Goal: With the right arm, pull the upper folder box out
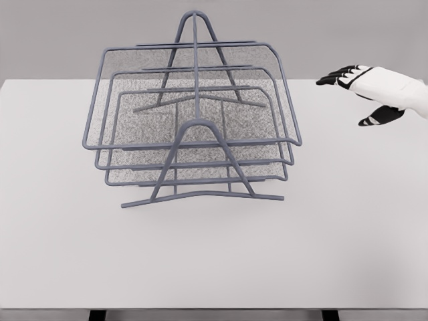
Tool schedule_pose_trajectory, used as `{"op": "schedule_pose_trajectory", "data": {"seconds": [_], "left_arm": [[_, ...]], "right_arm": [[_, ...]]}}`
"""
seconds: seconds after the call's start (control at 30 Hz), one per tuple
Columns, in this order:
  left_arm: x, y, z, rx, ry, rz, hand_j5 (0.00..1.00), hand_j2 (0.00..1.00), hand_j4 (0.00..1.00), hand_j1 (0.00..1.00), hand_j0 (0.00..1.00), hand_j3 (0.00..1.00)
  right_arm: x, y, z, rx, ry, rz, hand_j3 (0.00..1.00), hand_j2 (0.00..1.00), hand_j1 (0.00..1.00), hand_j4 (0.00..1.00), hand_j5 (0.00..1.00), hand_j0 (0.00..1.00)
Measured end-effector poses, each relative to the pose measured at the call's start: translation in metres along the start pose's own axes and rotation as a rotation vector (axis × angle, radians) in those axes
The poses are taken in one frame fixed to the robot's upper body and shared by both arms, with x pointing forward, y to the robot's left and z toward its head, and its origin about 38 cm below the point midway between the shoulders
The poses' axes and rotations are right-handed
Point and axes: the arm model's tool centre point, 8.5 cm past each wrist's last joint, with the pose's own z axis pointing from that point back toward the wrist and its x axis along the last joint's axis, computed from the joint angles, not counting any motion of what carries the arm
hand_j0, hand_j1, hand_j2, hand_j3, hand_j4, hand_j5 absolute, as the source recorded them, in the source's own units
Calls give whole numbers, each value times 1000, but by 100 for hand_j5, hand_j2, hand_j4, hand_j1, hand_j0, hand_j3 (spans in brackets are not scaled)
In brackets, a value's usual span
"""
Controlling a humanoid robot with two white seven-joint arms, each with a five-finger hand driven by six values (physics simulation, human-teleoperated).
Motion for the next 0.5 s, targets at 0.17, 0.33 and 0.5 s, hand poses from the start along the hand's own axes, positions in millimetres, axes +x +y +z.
{"op": "schedule_pose_trajectory", "data": {"seconds": [0.17,0.33,0.5], "left_arm": [[0,0,0,0,0,0,100,100,100,100,100,100],[0,0,0,0,0,0,100,100,100,100,100,100],[0,0,0,0,0,0,100,100,100,100,100,100]], "right_arm": [[25,-18,-14,-32,-69,57,100,100,100,100,100,100],[66,-29,-34,-31,-187,137,100,100,100,100,100,100],[81,-8,-45,24,-237,132,100,100,100,100,100,100]]}}
